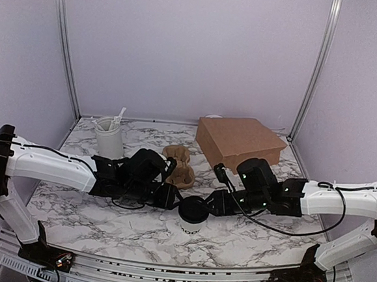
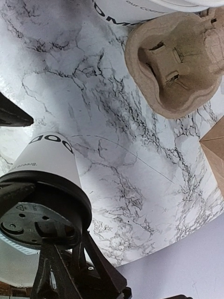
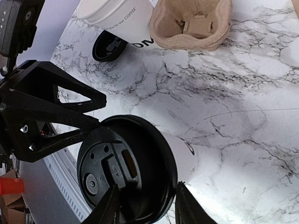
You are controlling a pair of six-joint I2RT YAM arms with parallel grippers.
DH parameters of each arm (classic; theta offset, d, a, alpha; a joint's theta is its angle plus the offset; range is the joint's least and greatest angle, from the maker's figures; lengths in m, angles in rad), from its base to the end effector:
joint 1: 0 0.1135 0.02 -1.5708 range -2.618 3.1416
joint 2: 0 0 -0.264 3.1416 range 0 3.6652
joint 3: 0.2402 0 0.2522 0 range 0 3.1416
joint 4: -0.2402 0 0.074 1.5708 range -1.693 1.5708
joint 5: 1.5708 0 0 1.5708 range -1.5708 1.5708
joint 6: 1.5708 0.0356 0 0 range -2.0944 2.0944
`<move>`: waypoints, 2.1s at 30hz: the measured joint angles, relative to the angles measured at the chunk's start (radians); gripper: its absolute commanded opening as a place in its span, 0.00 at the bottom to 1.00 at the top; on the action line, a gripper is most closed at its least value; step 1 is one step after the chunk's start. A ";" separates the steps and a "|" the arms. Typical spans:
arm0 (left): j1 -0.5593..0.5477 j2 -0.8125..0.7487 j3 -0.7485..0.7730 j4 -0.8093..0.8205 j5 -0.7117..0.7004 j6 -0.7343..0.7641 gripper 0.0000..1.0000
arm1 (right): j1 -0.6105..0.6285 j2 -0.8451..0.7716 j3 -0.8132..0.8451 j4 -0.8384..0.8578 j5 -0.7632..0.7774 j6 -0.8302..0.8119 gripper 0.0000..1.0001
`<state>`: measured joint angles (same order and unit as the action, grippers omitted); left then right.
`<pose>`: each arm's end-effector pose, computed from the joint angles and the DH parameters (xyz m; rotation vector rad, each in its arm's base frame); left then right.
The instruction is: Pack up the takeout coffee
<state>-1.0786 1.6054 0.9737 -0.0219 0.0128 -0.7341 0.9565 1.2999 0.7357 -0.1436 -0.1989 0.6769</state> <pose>0.1646 -0.3080 0.2145 0.4220 2.3812 -0.9495 0.1506 0.2257 0.2168 -0.4622 2.4605 1.0102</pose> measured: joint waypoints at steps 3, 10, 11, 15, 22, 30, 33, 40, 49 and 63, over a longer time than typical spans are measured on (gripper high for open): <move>0.000 0.028 0.052 -0.045 -0.009 0.029 0.41 | 0.000 0.002 0.019 -0.029 0.028 0.002 0.45; 0.009 0.058 0.120 -0.118 -0.010 0.070 0.42 | 0.000 0.002 0.059 -0.057 0.074 0.004 0.53; 0.011 0.059 0.126 -0.128 -0.011 0.074 0.42 | 0.000 0.002 0.064 -0.058 0.079 0.004 0.54; 0.019 0.062 0.149 -0.171 -0.010 0.090 0.42 | 0.000 0.002 0.072 -0.061 0.094 0.003 0.54; 0.024 0.048 0.153 -0.210 0.007 0.095 0.45 | -0.010 0.002 0.079 -0.098 0.092 -0.037 0.53; 0.024 -0.013 0.118 -0.216 0.055 0.081 0.45 | -0.014 0.000 0.136 -0.125 0.068 -0.119 0.52; 0.020 -0.022 0.113 -0.215 0.080 0.076 0.44 | -0.014 0.000 0.145 -0.137 0.061 -0.144 0.51; 0.000 -0.023 0.081 -0.208 0.118 0.053 0.44 | -0.018 0.017 0.164 -0.172 0.044 -0.189 0.46; -0.012 -0.023 0.064 -0.182 0.145 0.020 0.44 | -0.020 0.069 0.184 -0.176 0.020 -0.219 0.43; -0.014 -0.003 0.064 -0.161 0.163 0.008 0.44 | -0.021 0.090 0.184 -0.176 -0.001 -0.224 0.36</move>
<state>-1.0924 1.6024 1.0382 -0.1829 0.1753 -0.7258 0.9356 1.3899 0.9199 -0.3199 -0.1997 0.4534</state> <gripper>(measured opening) 0.439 0.378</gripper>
